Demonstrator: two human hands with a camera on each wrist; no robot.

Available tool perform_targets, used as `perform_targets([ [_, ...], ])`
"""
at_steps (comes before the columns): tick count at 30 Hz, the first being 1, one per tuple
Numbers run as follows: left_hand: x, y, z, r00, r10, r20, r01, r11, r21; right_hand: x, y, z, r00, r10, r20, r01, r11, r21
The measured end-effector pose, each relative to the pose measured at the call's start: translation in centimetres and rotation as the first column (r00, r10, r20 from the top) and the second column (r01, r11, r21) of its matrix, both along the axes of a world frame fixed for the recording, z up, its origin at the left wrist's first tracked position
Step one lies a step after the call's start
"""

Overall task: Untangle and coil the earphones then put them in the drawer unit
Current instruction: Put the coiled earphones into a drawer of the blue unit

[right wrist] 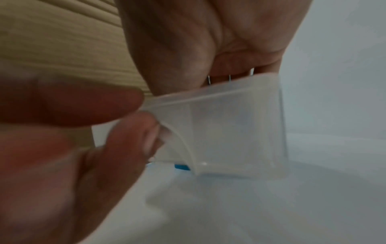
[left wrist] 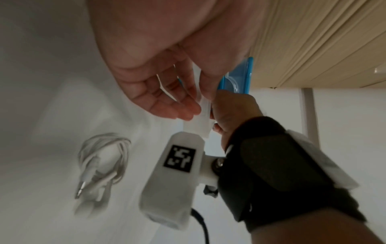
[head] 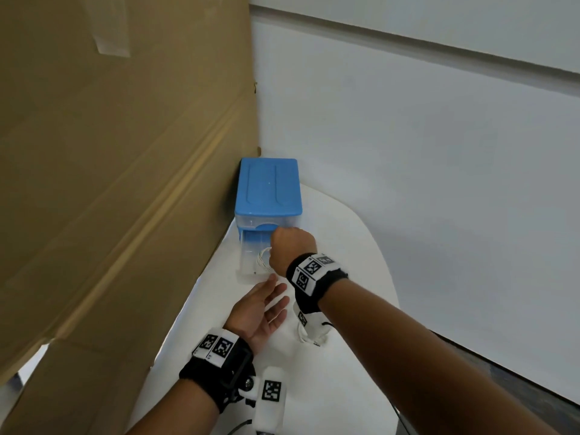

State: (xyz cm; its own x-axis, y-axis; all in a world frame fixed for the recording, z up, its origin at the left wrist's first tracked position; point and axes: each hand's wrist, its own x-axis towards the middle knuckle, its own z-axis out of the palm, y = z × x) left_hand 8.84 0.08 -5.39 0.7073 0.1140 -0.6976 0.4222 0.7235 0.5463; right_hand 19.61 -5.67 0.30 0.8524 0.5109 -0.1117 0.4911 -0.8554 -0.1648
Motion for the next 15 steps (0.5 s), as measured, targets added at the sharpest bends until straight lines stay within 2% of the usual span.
perform_targets([
  [2, 0.0, 0.0, 0.1, 1.0, -0.002, -0.01, 0.002, 1.0, 0.011, -0.1, -0.1, -0.1, 1.0, -0.005, 0.011, 0.005, 0.999, 0.044],
  [4, 0.2, 0.2, 0.1, 1.0, 0.017, -0.015, -0.017, 1.0, 0.016, 0.0, -0.8, 0.0, 0.999, -0.037, -0.04, 0.045, 0.974, 0.222],
  [6, 0.7, 0.6, 0.2, 0.999, 0.044, -0.022, -0.043, 0.999, 0.018, -0.2, -2.7, 0.2, 0.991, -0.105, -0.078, 0.129, 0.882, 0.452],
  [8, 1.6, 1.1, 0.2, 0.998, 0.046, -0.042, -0.045, 0.998, 0.033, -0.6, -5.4, -0.1, 0.974, -0.204, -0.094, 0.222, 0.807, 0.547],
  [9, 2.2, 1.2, 0.2, 0.997, 0.043, -0.06, -0.041, 0.999, 0.033, -0.9, -6.9, -0.6, 0.963, -0.235, -0.132, 0.269, 0.806, 0.527],
  [11, 3.5, 1.3, 0.3, 0.996, 0.039, -0.081, -0.039, 0.999, -0.002, -1.7, -10.0, -2.3, 0.936, -0.222, -0.274, 0.32, 0.863, 0.391],
  [13, 5.0, 0.9, 0.8, 0.996, 0.057, -0.067, -0.061, 0.997, -0.051, -2.8, -12.3, -4.0, 0.892, -0.168, -0.42, 0.283, 0.932, 0.226],
  [15, 6.4, 0.5, 1.5, 0.993, 0.104, -0.051, -0.108, 0.99, -0.089, -4.1, -13.4, -5.0, 0.859, -0.138, -0.493, 0.228, 0.965, 0.128],
])
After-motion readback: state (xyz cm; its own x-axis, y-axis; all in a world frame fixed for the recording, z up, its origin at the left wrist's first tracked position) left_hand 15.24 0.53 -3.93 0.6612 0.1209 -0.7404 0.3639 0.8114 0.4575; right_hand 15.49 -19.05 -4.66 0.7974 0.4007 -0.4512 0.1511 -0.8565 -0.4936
